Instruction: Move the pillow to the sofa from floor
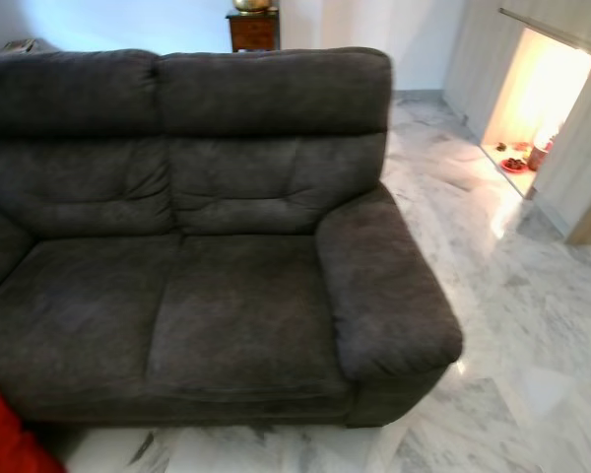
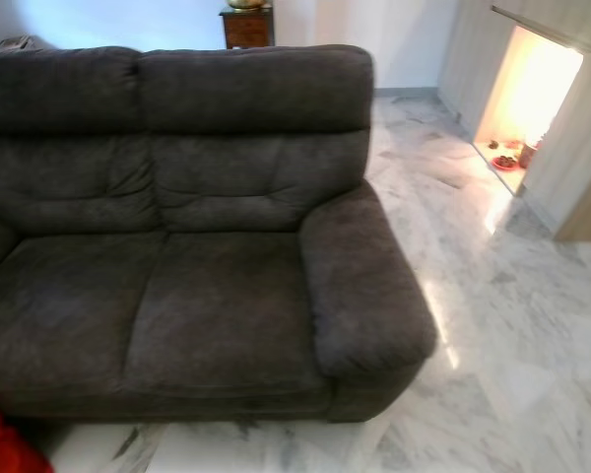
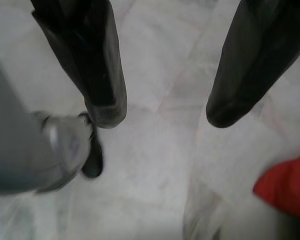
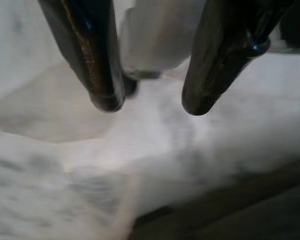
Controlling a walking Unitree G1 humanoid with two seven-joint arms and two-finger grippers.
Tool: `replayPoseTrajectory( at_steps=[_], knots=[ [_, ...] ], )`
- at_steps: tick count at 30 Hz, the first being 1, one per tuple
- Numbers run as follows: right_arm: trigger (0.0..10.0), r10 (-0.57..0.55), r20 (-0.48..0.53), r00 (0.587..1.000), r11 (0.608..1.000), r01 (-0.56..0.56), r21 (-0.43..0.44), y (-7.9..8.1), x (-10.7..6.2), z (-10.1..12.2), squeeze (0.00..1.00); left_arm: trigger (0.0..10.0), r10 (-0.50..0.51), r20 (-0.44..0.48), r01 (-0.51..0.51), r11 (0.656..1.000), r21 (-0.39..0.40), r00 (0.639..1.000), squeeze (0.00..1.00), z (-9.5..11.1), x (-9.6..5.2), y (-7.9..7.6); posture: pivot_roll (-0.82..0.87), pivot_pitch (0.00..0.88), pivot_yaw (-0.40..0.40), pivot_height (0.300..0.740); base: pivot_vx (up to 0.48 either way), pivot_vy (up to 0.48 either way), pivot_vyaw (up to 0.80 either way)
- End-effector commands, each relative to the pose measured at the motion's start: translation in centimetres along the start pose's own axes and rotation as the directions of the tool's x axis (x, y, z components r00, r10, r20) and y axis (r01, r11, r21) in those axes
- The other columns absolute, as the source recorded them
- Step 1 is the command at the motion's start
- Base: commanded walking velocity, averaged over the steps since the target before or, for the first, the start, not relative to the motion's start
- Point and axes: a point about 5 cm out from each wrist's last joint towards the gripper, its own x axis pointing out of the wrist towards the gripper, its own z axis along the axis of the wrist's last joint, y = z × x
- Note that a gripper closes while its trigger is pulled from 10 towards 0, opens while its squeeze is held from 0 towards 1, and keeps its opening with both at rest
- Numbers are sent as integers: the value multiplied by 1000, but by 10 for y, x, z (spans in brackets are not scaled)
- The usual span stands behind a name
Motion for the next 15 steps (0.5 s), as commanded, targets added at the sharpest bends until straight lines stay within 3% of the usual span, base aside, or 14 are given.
replayPoseTrajectory(
  at_steps=[1,3,15],
  knots=[
    [10000,-17,-5,1000,1000,17,-7,-5,-1,-2,0,10000,-12,-12,13,1000,11,1000,0,-3,0,-6,80,42,21,740,0,480,800],
    [10000,-21,0,1000,1000,21,2,-5,-1,-1,0,10000,-13,-10,13,1000,9,1000,0,-2,1,-8,81,39,18,740,0,480,513],
    [10000,-20,19,1000,1000,20,-3,-8,1,10,0,10000,-7,-7,7,1000,-13,1000,0,-6,-1,-5,85,30,-1,740,0,480,0]
  ],
)
